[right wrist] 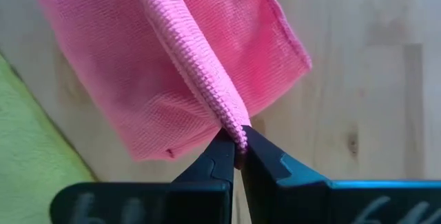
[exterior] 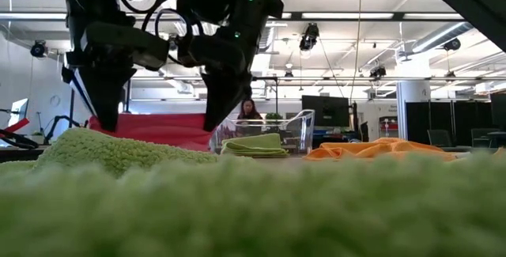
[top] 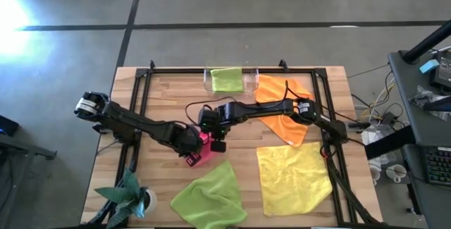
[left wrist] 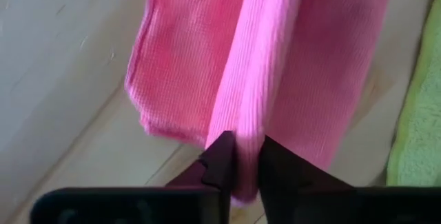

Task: Fold microfiber towels
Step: Fold the pink microfiber towel, then put the pink microfiber towel into the transparent bin

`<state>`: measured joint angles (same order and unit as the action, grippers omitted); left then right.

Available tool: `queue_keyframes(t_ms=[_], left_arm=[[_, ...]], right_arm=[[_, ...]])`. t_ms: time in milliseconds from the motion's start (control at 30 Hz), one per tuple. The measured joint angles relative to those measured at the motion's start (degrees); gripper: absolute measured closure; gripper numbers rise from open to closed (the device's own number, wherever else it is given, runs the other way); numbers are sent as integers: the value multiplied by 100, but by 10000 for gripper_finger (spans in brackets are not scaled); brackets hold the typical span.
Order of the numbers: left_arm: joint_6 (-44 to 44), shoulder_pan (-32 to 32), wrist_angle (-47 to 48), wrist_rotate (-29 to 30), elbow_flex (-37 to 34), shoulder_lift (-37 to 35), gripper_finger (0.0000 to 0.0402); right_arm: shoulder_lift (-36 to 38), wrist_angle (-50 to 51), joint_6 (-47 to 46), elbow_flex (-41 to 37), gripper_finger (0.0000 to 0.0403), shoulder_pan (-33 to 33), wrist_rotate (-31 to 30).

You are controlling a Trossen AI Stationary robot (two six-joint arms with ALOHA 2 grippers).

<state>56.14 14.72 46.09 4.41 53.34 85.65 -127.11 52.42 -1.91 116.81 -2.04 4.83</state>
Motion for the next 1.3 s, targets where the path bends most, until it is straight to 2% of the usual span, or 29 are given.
queue_keyframes(t_ms=[167,333,633,767,933,1033,1133,1300], left_arm=[[2,0,13,-66,-1,-13,303],[-279,-11,264,-241,112,-37,271],[-424,60,1450,-99,662,-211,265],[-291,297,1413,64,810,-374,265],[-261,883,567,831,813,-340,265],[-411,1259,92,1216,813,-99,265],[-410,1559,-130,1392,814,221,265],[-407,1841,-111,1409,889,844,265]], right_arm=[[0,-175,149,0,383,2,-97],[2,-341,147,0,340,-24,-90],[273,-44,282,0,248,-263,-35],[597,693,409,7,230,-392,-31],[927,1415,759,-224,226,-418,73],[1139,1197,1000,-708,229,-308,516],[1345,507,1202,-1294,232,-110,887],[1620,-740,1647,-2089,237,284,915]])
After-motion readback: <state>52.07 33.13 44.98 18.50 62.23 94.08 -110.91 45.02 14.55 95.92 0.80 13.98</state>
